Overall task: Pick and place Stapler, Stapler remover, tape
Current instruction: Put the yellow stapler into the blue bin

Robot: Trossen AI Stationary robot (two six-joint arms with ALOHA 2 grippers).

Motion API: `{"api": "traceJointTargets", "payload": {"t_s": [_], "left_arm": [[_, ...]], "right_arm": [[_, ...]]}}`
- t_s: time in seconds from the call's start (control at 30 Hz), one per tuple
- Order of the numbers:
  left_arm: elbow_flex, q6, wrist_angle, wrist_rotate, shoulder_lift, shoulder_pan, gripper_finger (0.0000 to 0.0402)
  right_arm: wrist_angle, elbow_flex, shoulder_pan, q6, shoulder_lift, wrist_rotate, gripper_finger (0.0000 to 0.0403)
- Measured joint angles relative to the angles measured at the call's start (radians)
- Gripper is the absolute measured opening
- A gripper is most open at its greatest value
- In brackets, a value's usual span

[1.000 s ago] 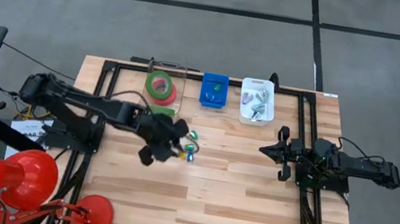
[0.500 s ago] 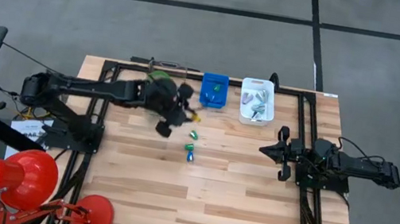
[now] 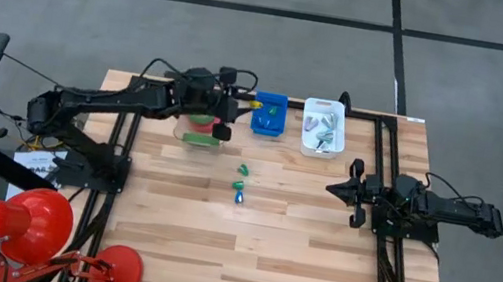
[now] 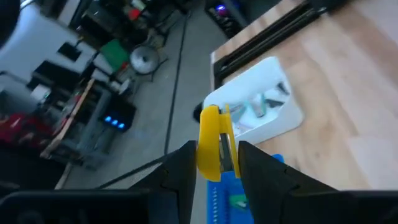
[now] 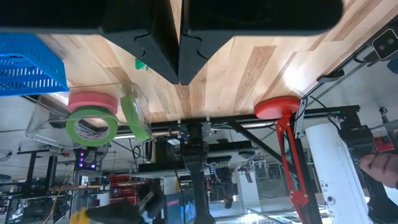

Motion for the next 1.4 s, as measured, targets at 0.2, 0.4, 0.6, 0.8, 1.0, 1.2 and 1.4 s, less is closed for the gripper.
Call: {"api": "traceJointTargets", "payload": {"t_s": [0.2,0.4,0.6,0.8,1.0,1.2,1.4], "left_arm": [[0.0,-0.134,0.009,-0.021,0.056,0.025,0.0108],[-0.002,-0.231,0.073,0.026,0.149,0.061,0.0108],[-0.002,-0.246,0.191,0.071,0.258,0.093,0.0108],[-0.001,-0.246,0.257,0.076,0.332,0.116,0.0108],[-0.001,-0.246,0.263,0.076,0.355,0.158,0.0108],[0.0,-0.246,0.292,0.077,0.355,0.184,0.0108],[0.0,-0.246,0.294,0.147,0.354,0.199,0.0108]], "right_arm": [[0.0,0.0,0.0,0.0,0.0,0.0,0.0],[0.0,0.0,0.0,0.0,0.0,0.0,0.0],[0.0,0.0,0.0,0.0,0.0,0.0,0.0],[0.0,0.0,0.0,0.0,0.0,0.0,0.0],[0.0,0.0,0.0,0.0,0.0,0.0,0.0],[0.0,0.0,0.0,0.0,0.0,0.0,0.0],[0.0,0.0,0.0,0.0,0.0,0.0,0.0]]}}
